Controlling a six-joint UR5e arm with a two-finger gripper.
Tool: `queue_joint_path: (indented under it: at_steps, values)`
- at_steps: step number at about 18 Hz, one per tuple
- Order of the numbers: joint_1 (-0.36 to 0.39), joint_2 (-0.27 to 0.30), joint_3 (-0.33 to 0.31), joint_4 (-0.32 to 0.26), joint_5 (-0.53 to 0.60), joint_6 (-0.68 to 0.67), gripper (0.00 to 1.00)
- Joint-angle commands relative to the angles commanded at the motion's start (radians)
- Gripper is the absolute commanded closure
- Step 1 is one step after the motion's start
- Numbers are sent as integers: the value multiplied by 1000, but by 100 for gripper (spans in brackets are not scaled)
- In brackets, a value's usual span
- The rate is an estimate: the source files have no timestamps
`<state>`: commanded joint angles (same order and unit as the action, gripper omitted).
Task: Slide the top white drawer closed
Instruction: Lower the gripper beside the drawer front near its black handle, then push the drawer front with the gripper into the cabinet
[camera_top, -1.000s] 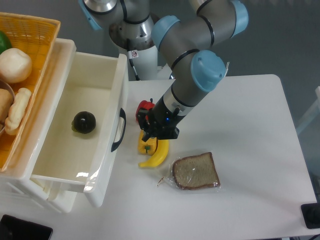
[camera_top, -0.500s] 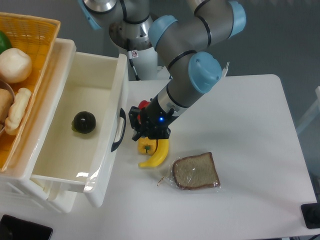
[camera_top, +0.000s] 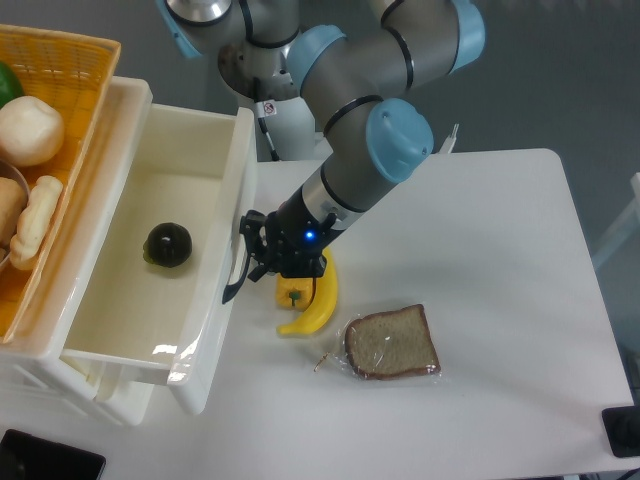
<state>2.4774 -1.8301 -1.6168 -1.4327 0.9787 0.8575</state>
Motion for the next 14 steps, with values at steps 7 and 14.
queue_joint_path:
  at_steps: [7, 14]
  values:
    - [-21, 18, -2, -15, -14, -25, 100]
    - [-72, 17, -2, -9, -26, -64, 100]
